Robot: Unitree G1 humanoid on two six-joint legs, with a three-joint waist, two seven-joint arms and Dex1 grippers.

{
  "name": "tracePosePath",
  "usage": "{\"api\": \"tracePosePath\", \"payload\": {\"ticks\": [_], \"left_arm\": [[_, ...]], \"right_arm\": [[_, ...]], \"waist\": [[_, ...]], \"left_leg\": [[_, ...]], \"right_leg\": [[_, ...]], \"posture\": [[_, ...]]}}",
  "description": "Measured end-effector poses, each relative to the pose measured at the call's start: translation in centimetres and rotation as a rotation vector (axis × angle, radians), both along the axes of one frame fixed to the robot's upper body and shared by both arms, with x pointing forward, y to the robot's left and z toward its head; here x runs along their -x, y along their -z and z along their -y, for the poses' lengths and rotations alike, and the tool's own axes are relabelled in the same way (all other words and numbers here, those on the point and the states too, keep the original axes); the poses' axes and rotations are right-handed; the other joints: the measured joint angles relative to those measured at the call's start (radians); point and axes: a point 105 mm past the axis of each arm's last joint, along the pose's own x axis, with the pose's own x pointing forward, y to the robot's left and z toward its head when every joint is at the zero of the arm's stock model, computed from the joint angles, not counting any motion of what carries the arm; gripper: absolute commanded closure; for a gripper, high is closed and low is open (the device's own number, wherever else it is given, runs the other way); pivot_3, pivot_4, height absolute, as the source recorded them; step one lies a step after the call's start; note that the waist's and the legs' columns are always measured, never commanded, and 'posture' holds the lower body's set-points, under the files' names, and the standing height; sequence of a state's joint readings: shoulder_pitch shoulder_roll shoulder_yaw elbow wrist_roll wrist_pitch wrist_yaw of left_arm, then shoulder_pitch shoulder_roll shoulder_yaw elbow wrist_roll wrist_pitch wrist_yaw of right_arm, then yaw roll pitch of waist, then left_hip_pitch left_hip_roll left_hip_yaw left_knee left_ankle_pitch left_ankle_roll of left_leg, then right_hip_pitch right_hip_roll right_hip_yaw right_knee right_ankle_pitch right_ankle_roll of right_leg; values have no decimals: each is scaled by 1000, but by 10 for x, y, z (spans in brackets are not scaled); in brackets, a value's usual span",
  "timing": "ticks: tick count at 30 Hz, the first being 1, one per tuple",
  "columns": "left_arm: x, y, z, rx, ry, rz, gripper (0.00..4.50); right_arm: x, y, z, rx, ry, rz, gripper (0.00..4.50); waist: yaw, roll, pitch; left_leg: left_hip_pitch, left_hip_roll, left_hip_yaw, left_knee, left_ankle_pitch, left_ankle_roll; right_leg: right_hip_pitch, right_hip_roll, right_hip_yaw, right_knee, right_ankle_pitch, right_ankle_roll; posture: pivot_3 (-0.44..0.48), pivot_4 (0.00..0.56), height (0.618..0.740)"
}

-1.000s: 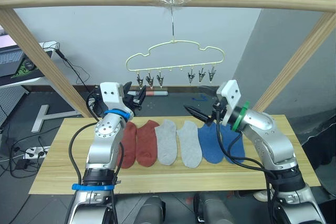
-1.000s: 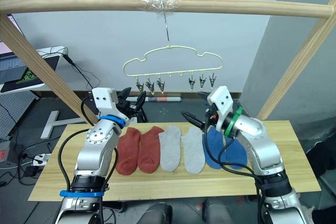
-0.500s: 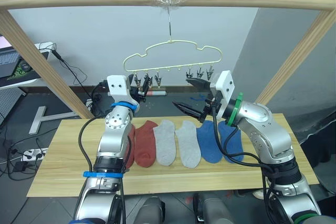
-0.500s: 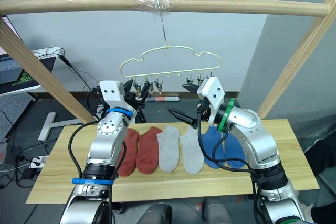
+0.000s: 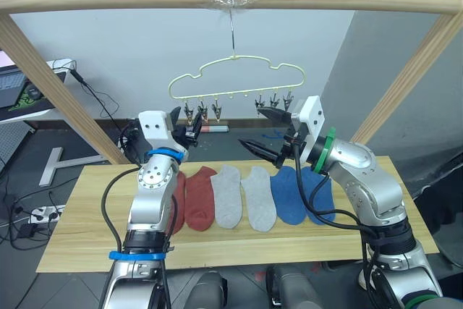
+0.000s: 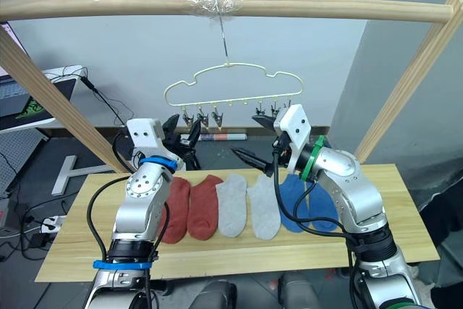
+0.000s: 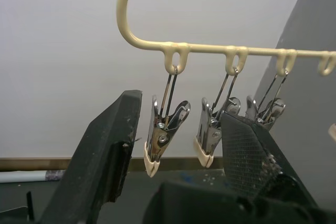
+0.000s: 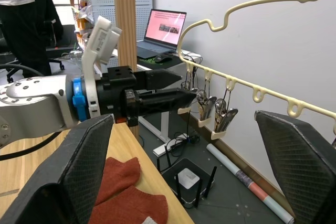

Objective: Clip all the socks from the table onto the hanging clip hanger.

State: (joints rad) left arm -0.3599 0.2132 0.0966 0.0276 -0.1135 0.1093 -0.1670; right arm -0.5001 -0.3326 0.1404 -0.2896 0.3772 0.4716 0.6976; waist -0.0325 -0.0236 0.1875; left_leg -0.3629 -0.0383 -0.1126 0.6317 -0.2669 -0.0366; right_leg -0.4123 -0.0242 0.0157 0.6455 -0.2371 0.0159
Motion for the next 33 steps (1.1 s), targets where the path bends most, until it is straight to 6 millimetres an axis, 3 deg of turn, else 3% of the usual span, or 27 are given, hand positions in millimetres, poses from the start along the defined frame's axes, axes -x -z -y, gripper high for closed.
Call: {"api": "tracePosePath", "payload": {"ticks": [5, 10, 21, 33], "left_arm": [[1, 14, -5, -14, -23, -41, 1768], [-3, 16, -8, -13, -46, -48, 1768], [-24, 6, 2, -37, -30, -5, 1768], [-25, 3, -1, -55, -73, 20, 1768]], "right_arm": [[0, 0, -1, 4, -2, -9, 0], [-1, -2, -1, 8, -1, -5, 0], [1, -4, 0, 17, -4, -5, 0], [0, -5, 1, 17, 2, -2, 0]], "waist": [[1, 0, 0], [1, 0, 0], [0, 0, 0], [0, 0, 0]], "left_leg": [[0, 0, 0, 0, 0, 0], [0, 0, 0, 1, 0, 0], [-1, 0, 1, 1, 0, 0], [-1, 0, 0, 1, 0, 0]], "right_leg": [[0, 0, -1, 0, 0, 0], [0, 0, -1, 0, 0, 0], [0, 0, -1, 0, 0, 0], [0, 0, -1, 0, 1, 0]], "posture": [[-60, 187, 740], [-69, 187, 740], [-79, 188, 740], [-77, 185, 740]]}}
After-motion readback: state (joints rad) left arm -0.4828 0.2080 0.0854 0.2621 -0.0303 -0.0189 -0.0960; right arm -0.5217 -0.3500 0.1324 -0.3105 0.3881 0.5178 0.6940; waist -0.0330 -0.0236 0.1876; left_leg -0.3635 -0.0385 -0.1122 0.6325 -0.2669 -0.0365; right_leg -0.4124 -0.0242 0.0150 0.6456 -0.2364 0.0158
